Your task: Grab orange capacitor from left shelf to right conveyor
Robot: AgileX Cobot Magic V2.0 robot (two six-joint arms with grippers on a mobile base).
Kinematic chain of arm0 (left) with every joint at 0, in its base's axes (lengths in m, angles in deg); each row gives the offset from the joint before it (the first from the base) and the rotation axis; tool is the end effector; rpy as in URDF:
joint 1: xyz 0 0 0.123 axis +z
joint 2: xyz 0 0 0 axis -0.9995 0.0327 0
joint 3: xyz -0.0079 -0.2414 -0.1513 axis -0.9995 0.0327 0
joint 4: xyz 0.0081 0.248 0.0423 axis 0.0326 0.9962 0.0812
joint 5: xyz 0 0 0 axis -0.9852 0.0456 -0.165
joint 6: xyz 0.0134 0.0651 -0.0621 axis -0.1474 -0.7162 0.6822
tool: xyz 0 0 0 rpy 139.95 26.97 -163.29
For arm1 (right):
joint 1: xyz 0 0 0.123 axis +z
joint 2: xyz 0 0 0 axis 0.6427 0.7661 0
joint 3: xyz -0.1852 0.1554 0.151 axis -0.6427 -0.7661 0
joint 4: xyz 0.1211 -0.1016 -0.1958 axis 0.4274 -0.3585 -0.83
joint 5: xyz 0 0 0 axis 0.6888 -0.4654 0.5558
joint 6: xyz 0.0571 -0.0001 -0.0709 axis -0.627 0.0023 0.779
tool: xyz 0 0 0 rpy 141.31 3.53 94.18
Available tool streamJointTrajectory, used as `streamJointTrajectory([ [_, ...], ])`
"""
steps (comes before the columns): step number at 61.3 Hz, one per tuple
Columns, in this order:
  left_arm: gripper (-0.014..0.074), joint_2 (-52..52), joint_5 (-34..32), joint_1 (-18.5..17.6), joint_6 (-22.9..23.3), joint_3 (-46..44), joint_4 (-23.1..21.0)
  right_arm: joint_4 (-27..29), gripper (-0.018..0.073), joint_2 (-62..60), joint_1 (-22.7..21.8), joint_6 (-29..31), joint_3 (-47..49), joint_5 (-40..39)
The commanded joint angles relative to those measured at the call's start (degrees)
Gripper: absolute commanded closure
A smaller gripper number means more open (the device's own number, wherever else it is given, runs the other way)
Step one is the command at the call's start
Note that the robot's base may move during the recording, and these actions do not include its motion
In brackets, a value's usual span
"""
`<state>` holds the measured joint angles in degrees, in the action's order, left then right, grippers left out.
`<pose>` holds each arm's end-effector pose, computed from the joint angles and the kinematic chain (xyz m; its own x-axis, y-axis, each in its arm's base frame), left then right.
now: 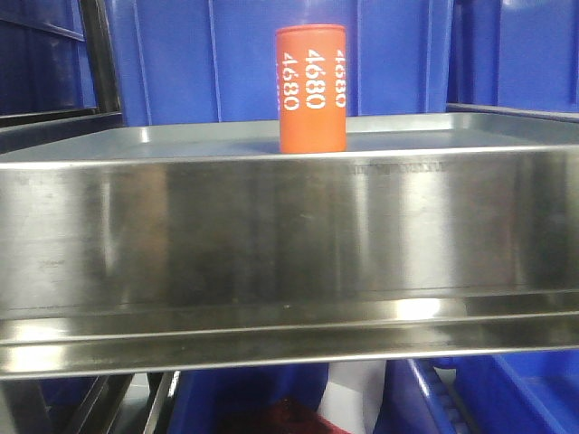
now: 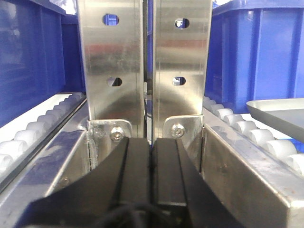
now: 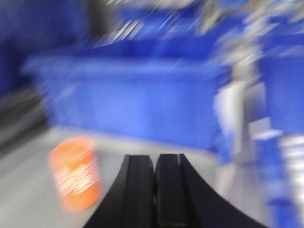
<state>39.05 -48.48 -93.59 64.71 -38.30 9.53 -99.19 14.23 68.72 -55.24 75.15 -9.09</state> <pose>0.0563 -0.0053 0.2028 0.0678 -0.0065 -0.9977 0.0953 0.9955 0.0000 0.1258 0.0625 0.3568 -0.2036 0.0536 -0.9776 -0.4010 0.9064 0.1332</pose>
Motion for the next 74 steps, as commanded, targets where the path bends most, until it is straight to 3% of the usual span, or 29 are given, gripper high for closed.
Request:
streamJointTrajectory([
  [1,0.0701,0.58,-5.16,-0.17,0.00,-0.45,-0.31,-1.88,0.0246,6.68,3.92,0.05,3.11,-6.04],
  [7,0.0701,0.58,-5.16,-0.17,0.00,-0.45,-0.31,-2.16,0.0010,12.67,5.56,0.05,3.82,-9.87],
  [11,0.0701,0.58,-5.16,-0.17,0.00,-0.45,-0.31,-2.16,-0.0079,16.54,5.57,0.00,4.24,-13.12],
  [22,0.0701,0.58,-5.16,-0.17,0.00,-0.45,-0.31,-2.05,-0.0066,24.57,6.36,-0.05,5.54,-21.16],
  [45,0.0701,0.58,-5.16,-0.17,0.00,-0.45,-0.31,-2.05,-0.0066,33.96,8.05,-0.05,7.26,-25.89],
  [60,0.0701,0.58,-5.16,-0.17,0.00,-0.45,-0.31,-1.74,-0.0061,41.05,7.95,-0.05,7.33,-34.03],
  [64,0.0701,0.58,-5.16,-0.17,0.00,-0.45,-0.31,-1.45,-0.0027,42.25,7.80,-0.05,7.41,-34.22],
  [68,0.0701,0.58,-5.16,-0.17,0.00,-0.45,-0.31,-1.20,0.0087,43.24,7.15,-0.05,7.41,-34.29],
  [73,0.0701,0.58,-5.16,-0.17,0.00,-0.45,0.00,-0.81,0.0365,43.55,6.59,-0.05,7.41,-34.13],
  [74,0.0701,0.58,-5.16,-0.17,0.00,-0.45,-0.31,-0.81,0.0456,43.55,6.54,-0.05,7.41,-34.13],
])
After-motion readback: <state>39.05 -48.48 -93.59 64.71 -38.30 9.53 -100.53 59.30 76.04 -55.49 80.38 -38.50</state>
